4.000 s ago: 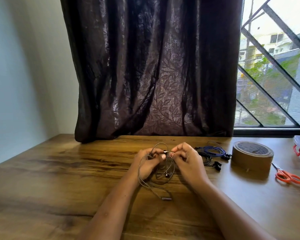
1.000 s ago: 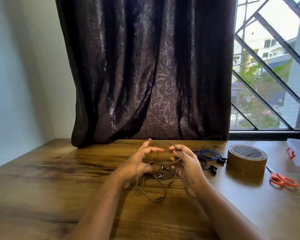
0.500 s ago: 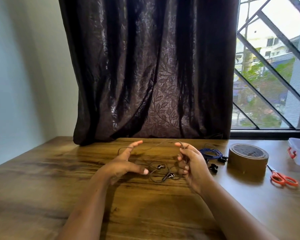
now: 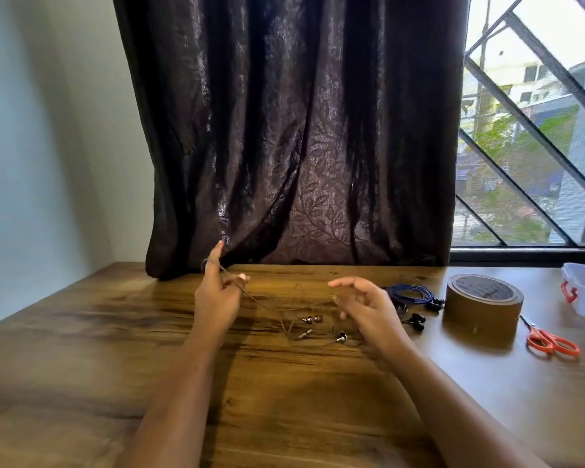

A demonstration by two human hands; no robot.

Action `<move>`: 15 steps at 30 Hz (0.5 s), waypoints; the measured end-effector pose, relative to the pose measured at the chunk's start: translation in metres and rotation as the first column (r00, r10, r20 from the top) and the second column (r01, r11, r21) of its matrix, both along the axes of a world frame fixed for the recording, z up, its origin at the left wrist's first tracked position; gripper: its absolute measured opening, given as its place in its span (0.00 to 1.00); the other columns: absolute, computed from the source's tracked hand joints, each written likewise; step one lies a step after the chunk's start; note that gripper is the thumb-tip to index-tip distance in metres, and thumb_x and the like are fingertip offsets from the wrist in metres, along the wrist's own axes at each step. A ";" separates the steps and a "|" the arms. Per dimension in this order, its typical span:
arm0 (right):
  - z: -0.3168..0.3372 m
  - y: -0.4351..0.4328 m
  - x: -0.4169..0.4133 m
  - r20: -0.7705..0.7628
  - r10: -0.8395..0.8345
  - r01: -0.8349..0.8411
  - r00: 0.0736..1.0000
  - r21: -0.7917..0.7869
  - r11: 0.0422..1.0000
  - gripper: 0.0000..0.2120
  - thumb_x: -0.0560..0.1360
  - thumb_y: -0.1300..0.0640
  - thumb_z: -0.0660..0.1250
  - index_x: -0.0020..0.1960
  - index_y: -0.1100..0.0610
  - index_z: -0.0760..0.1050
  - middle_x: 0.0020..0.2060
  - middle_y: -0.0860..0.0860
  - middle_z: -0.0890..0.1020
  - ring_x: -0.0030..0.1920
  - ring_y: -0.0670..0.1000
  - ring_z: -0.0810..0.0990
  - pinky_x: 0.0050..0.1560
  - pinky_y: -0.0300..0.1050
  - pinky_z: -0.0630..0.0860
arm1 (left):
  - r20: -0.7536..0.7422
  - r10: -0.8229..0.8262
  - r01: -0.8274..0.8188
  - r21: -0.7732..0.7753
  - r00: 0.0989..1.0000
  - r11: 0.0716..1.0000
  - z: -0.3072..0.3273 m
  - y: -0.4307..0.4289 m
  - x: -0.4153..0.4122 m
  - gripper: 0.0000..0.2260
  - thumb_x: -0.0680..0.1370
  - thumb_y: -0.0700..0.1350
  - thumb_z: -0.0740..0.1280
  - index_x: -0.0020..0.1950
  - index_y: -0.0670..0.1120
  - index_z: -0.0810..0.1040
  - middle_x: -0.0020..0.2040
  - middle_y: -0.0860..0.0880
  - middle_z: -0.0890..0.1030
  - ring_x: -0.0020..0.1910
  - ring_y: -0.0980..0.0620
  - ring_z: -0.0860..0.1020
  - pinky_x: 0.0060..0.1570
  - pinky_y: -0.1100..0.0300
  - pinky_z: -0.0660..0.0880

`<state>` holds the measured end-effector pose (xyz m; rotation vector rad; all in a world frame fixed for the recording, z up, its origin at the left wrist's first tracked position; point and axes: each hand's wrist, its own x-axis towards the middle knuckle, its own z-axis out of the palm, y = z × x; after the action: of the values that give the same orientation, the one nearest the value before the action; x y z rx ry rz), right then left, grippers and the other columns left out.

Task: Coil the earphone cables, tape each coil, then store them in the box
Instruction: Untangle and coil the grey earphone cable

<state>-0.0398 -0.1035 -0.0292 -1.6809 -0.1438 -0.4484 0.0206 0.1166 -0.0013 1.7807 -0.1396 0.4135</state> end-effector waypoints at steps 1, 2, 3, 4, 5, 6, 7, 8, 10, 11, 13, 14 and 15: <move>-0.002 0.002 0.000 -0.003 -0.016 0.015 1.000 -0.114 0.993 0.11 0.75 0.61 0.68 0.53 0.48 0.78 0.32 0.50 0.77 0.28 0.44 0.72 0.28 0.34 0.70 | 0.057 0.088 -0.096 0.160 0.994 0.982 -0.001 -0.001 0.000 0.28 0.77 0.42 0.66 0.74 0.58 0.61 0.54 0.49 0.79 0.53 0.48 0.77 0.53 0.51 0.75; -0.003 0.003 0.001 -0.009 -0.016 0.015 1.000 -0.154 0.988 0.12 0.74 0.62 0.70 0.54 0.48 0.77 0.34 0.50 0.78 0.30 0.44 0.74 0.31 0.34 0.72 | 0.123 0.152 -0.187 0.360 0.981 0.914 -0.003 -0.004 0.001 0.26 0.77 0.45 0.67 0.72 0.56 0.64 0.59 0.50 0.77 0.59 0.47 0.73 0.58 0.50 0.72; -0.004 0.005 0.001 -0.018 -0.005 0.002 1.000 -0.134 0.991 0.14 0.73 0.63 0.71 0.55 0.49 0.77 0.35 0.51 0.80 0.32 0.44 0.75 0.33 0.35 0.74 | 0.170 0.166 -0.232 0.534 0.971 0.813 -0.004 -0.008 -0.001 0.24 0.76 0.48 0.68 0.71 0.55 0.66 0.64 0.49 0.73 0.64 0.46 0.69 0.61 0.48 0.69; -0.003 0.007 0.002 -0.023 0.014 -0.016 1.000 -0.084 0.996 0.13 0.74 0.63 0.70 0.55 0.50 0.77 0.36 0.51 0.81 0.31 0.44 0.75 0.32 0.35 0.73 | 0.157 0.147 -0.214 0.653 0.977 0.726 -0.007 -0.013 -0.003 0.23 0.75 0.51 0.68 0.69 0.55 0.68 0.68 0.49 0.69 0.68 0.46 0.64 0.64 0.47 0.66; -0.002 0.008 0.003 -0.025 0.038 -0.038 0.999 -0.018 0.999 0.12 0.75 0.64 0.68 0.55 0.52 0.76 0.38 0.51 0.82 0.28 0.43 0.74 0.28 0.34 0.71 | 0.100 0.109 -0.147 0.725 0.989 0.673 -0.008 -0.020 -0.007 0.22 0.74 0.55 0.69 0.67 0.57 0.70 0.70 0.51 0.65 0.69 0.46 0.61 0.65 0.46 0.64; 0.000 0.008 0.004 -0.025 0.061 -0.060 0.998 0.051 0.997 0.10 0.77 0.65 0.65 0.55 0.53 0.76 0.39 0.52 0.83 0.24 0.43 0.71 0.24 0.33 0.68 | 0.017 0.049 -0.045 0.764 0.999 0.644 -0.011 -0.026 -0.009 0.21 0.73 0.57 0.68 0.65 0.59 0.71 0.71 0.52 0.63 0.70 0.47 0.60 0.67 0.45 0.61; 0.000 0.007 0.005 -0.025 0.083 -0.080 0.996 0.117 0.990 0.10 0.78 0.66 0.61 0.55 0.55 0.75 0.41 0.52 0.84 0.22 0.43 0.69 0.21 0.33 0.66 | -0.084 -0.026 0.081 0.776 0.996 0.626 -0.014 -0.032 -0.010 0.21 0.73 0.59 0.68 0.65 0.60 0.71 0.71 0.53 0.62 0.71 0.48 0.60 0.68 0.44 0.60; 0.001 0.006 0.005 -0.020 0.104 -0.099 0.994 0.179 0.979 0.10 0.80 0.66 0.58 0.55 0.55 0.74 0.43 0.53 0.84 0.22 0.44 0.69 0.20 0.34 0.66 | -0.188 -0.114 0.217 0.755 0.976 0.619 -0.018 -0.037 -0.011 0.22 0.72 0.60 0.68 0.65 0.61 0.70 0.71 0.54 0.63 0.70 0.48 0.62 0.70 0.45 0.60; 0.000 0.004 0.005 -0.009 0.119 -0.112 0.993 0.267 0.957 0.11 0.82 0.64 0.54 0.57 0.56 0.73 0.44 0.55 0.84 0.21 0.45 0.68 0.19 0.35 0.65 | -0.336 -0.261 0.424 0.677 0.905 0.601 -0.025 -0.042 -0.009 0.26 0.70 0.61 0.70 0.67 0.62 0.69 0.70 0.54 0.65 0.68 0.50 0.66 0.68 0.48 0.65; 0.000 0.003 0.005 -0.008 0.113 -0.106 0.994 0.287 0.952 0.12 0.82 0.62 0.53 0.58 0.56 0.73 0.43 0.55 0.84 0.21 0.45 0.67 0.18 0.35 0.64 | -0.367 -0.290 0.467 0.665 0.884 0.583 -0.026 -0.044 -0.009 0.27 0.70 0.60 0.71 0.68 0.61 0.68 0.70 0.54 0.66 0.67 0.51 0.67 0.68 0.49 0.66; -0.002 0.000 0.006 -0.012 0.098 -0.090 0.995 0.301 0.949 0.13 0.83 0.56 0.51 0.58 0.55 0.74 0.40 0.55 0.83 0.21 0.45 0.64 0.18 0.35 0.61 | -0.369 -0.292 0.470 0.665 0.882 0.580 -0.028 -0.043 -0.008 0.26 0.72 0.55 0.71 0.69 0.61 0.67 0.71 0.53 0.66 0.67 0.51 0.66 0.68 0.50 0.66; -0.002 -0.002 0.006 -0.007 0.096 -0.089 0.995 0.309 0.947 0.14 0.83 0.53 0.51 0.57 0.56 0.75 0.37 0.55 0.83 0.20 0.45 0.63 0.18 0.35 0.60 | -0.349 -0.288 0.452 0.672 0.892 0.587 -0.028 -0.043 -0.007 0.24 0.74 0.52 0.69 0.69 0.60 0.68 0.71 0.52 0.66 0.67 0.51 0.67 0.68 0.51 0.66; -0.003 -0.004 0.006 -0.004 0.094 -0.088 0.996 0.321 0.943 0.16 0.83 0.52 0.51 0.57 0.56 0.75 0.35 0.55 0.82 0.20 0.44 0.62 0.18 0.35 0.59 | -0.315 -0.278 0.420 0.686 0.907 0.594 -0.028 -0.042 -0.007 0.21 0.76 0.49 0.68 0.68 0.60 0.69 0.70 0.52 0.67 0.66 0.51 0.68 0.67 0.53 0.66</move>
<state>-0.0339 -0.1076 -0.0317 -1.3516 -0.1267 -0.3642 0.0137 0.0745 -0.0298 2.5225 -0.6049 -0.1419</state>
